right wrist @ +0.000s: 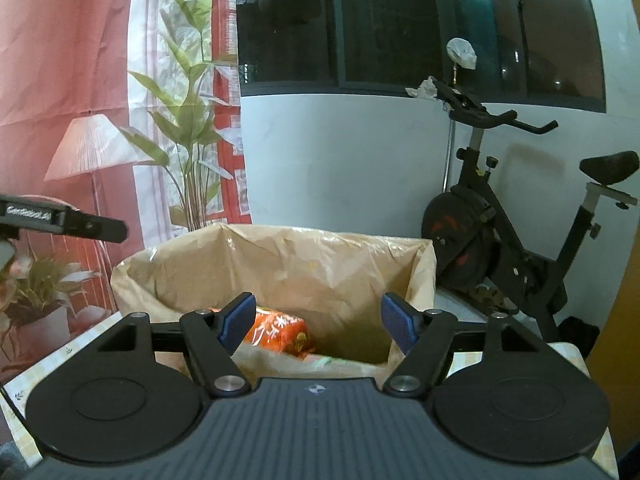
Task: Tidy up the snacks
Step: 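Return both tools to the snack pile and grasp the yellow chip bag with the right gripper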
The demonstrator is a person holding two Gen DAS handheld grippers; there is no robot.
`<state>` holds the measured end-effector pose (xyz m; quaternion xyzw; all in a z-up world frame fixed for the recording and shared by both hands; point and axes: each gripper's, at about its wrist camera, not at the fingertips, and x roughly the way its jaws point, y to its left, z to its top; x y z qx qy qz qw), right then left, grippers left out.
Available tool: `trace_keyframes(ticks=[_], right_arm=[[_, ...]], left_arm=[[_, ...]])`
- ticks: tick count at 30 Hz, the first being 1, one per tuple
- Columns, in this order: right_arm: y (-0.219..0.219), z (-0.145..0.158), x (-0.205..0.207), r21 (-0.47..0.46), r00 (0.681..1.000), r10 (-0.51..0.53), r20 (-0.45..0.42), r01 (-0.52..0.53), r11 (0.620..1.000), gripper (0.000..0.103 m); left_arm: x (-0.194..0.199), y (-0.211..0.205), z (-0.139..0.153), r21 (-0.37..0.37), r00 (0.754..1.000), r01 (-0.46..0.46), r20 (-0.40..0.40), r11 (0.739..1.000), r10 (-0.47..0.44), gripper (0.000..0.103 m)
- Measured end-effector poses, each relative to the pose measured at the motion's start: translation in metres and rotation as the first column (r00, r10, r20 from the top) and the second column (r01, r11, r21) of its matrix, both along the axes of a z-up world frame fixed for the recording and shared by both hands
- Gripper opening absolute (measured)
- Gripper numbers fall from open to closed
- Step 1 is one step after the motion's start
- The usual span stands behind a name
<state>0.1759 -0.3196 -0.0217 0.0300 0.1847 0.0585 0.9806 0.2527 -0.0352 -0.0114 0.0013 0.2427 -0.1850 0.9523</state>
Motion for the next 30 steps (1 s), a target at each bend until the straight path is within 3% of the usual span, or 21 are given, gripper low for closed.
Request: trace_keyframes(ticks=[7, 12, 16, 18, 23, 30], right_arm=[[0.013, -0.022, -0.036, -0.012, 0.999, 0.023, -0.027, -0.024, 1.000, 0.075], [0.024, -0.052, -0.047, -0.046, 0.992, 0.056, -0.113, -0.062, 0.997, 0.075], [0.033, -0.080, -0.049, -0.060, 0.975, 0.080, -0.207, -0.095, 0.994, 0.076], [0.038, -0.096, -0.048, -0.086, 0.963, 0.085, -0.255, -0.110, 0.990, 0.081], [0.044, -0.132, -0.040, -0.095, 0.930, 0.042, -0.366, -0.082, 0.992, 0.081], [0.048, -0.150, -0.027, -0.144, 0.911, -0.004, -0.413, -0.061, 0.988, 0.086]], left_arm=[[-0.035, 0.015, -0.034, -0.019, 0.999, -0.025, -0.021, 1.000, 0.025, 0.086], [-0.045, 0.023, -0.066, -0.039, 0.994, -0.062, -0.087, 0.997, 0.059, 0.086], [-0.050, 0.029, -0.087, -0.026, 0.987, -0.091, -0.135, 0.996, 0.087, 0.086], [-0.052, 0.035, -0.095, -0.031, 0.982, -0.107, -0.157, 0.994, 0.101, 0.086], [-0.055, 0.045, -0.112, -0.029, 0.971, -0.139, -0.200, 0.990, 0.130, 0.086], [-0.049, 0.066, -0.121, -0.036, 0.953, -0.210, -0.231, 0.977, 0.196, 0.086]])
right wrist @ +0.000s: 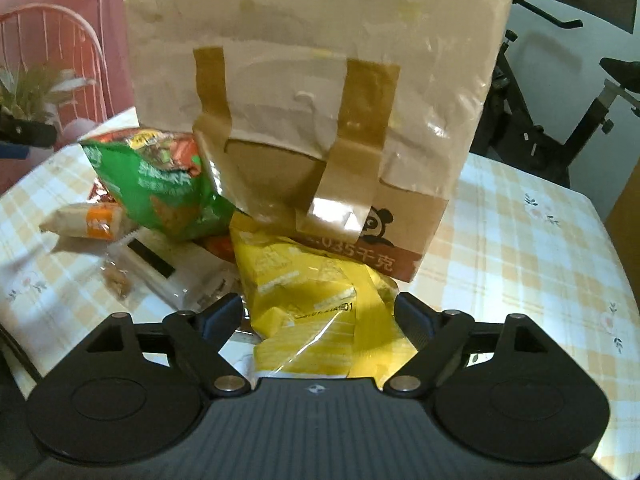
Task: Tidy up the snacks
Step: 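Return both tools to the snack pile and grasp the yellow chip bag with the right gripper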
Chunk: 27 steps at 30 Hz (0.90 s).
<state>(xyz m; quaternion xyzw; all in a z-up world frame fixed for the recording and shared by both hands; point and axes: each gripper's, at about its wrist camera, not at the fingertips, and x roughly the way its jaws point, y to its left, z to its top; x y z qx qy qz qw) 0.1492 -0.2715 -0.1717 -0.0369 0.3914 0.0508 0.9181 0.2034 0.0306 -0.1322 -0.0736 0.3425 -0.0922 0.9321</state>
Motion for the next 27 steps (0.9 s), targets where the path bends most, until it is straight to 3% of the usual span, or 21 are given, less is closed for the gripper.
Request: trace_keyframes(ticks=[5, 7, 11, 14, 21, 27], right_arm=[[-0.005, -0.005, -0.004, 0.007, 1.000, -0.007, 0.012, 0.007, 1.000, 0.082], [-0.005, -0.004, -0.007, 0.013, 1.000, 0.002, 0.019, -0.002, 1.000, 0.073], [-0.006, -0.004, -0.010, 0.034, 0.999, 0.020, 0.032, -0.021, 0.999, 0.069], [-0.006, -0.005, -0.011, 0.044, 0.999, 0.018, 0.036, -0.020, 0.999, 0.069], [-0.007, -0.005, -0.012, 0.061, 0.999, 0.010, 0.041, -0.013, 0.998, 0.069], [-0.008, -0.005, -0.013, 0.065, 0.999, 0.008, 0.042, -0.011, 0.998, 0.069]], left_arm=[[0.006, 0.004, -0.006, -0.010, 1.000, -0.006, -0.025, 1.000, 0.006, 0.081], [0.009, 0.002, -0.009, -0.020, 0.999, 0.024, -0.040, 1.000, -0.025, 0.073], [0.018, -0.007, -0.018, -0.012, 0.994, 0.088, -0.064, 0.996, -0.088, 0.066], [0.031, -0.013, -0.027, 0.003, 0.985, 0.149, -0.087, 0.989, -0.148, 0.066], [0.062, -0.016, -0.047, -0.048, 0.965, 0.219, -0.138, 0.974, -0.224, 0.066], [0.056, -0.020, -0.057, -0.099, 0.947, 0.249, -0.183, 0.964, -0.263, 0.066]])
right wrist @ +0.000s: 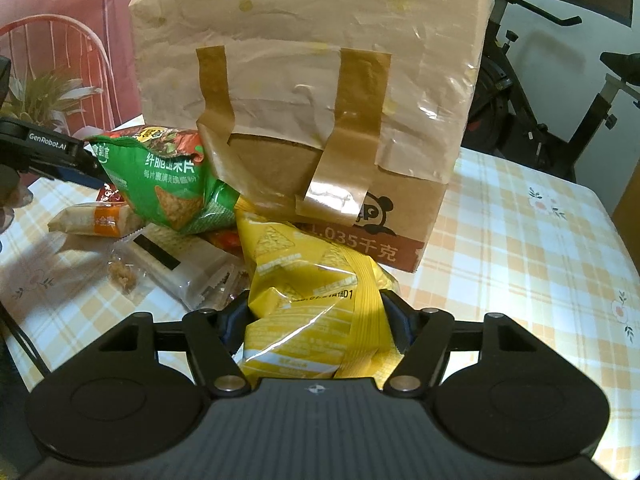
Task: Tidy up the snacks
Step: 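Return both tools to the snack pile and grasp the yellow chip bag with the right gripper, then grasp the orange-wrapped bread bar with the left gripper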
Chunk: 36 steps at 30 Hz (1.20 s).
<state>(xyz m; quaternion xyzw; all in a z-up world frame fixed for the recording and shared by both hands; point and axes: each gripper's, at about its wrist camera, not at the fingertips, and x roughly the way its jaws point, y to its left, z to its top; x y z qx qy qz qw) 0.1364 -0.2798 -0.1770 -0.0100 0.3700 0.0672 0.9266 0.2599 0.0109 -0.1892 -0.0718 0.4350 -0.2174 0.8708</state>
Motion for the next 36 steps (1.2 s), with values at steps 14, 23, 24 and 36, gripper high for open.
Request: trace_keyframes(ticks=[14, 23, 24, 36], right_arm=[[0.001, 0.000, 0.000, 0.006, 1.000, -0.002, 0.004, 0.002, 1.000, 0.069], [0.001, 0.000, -0.001, 0.005, 1.000, -0.002, 0.003, 0.002, 1.000, 0.069], [0.000, 0.000, -0.001, 0.006, 1.000, -0.003, 0.003, 0.003, 1.000, 0.069], [-0.001, 0.001, -0.002, 0.014, 1.000, -0.010, 0.003, 0.010, 1.000, 0.069]], left_arm=[[-0.039, 0.000, 0.010, 0.035, 0.997, 0.076, -0.008, 0.997, -0.075, 0.066], [-0.020, -0.012, -0.002, 0.148, 0.994, 0.107, -0.011, 0.983, -0.106, 0.064], [-0.020, -0.013, -0.004, 0.153, 0.994, 0.106, -0.013, 0.983, -0.105, 0.064], [-0.063, -0.002, -0.002, 0.132, 0.999, -0.014, 0.048, 0.991, 0.008, 0.044]])
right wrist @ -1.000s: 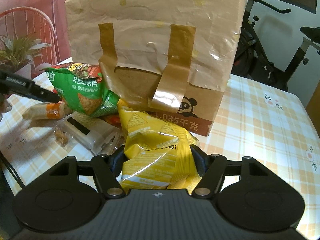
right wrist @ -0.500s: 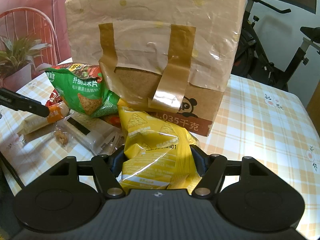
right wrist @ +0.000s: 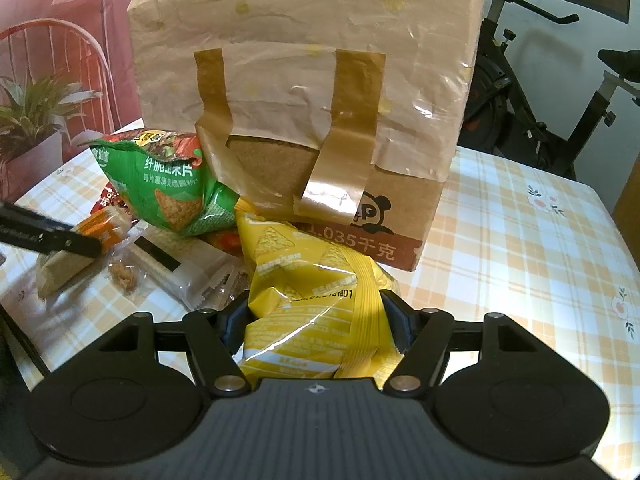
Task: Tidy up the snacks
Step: 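Grasp the orange-wrapped bread bar with the left gripper, then lift the bread bar and yellow chip bag and carry both over the box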
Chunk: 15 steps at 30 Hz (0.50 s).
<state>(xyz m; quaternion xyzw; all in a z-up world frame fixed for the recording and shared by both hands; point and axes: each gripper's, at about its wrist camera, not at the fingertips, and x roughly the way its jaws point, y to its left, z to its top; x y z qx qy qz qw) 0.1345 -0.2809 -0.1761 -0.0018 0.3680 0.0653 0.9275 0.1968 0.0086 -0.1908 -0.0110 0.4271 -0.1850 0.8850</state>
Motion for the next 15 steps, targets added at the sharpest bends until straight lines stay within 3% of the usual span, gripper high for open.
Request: trace_keyframes(ticks=[6, 15], right_arm=[[-0.006, 0.004, -0.005, 0.014, 1.000, -0.017, 0.001, 0.017, 1.000, 0.068], [-0.032, 0.006, -0.017, 0.018, 0.994, -0.105, -0.003, 0.105, 0.994, 0.068]], left_arm=[[-0.003, 0.008, 0.016, -0.042, 0.998, -0.048, 0.044, 0.998, 0.050, 0.043], [-0.004, 0.009, 0.022, -0.039, 0.994, -0.091, 0.055, 0.995, 0.093, 0.043]])
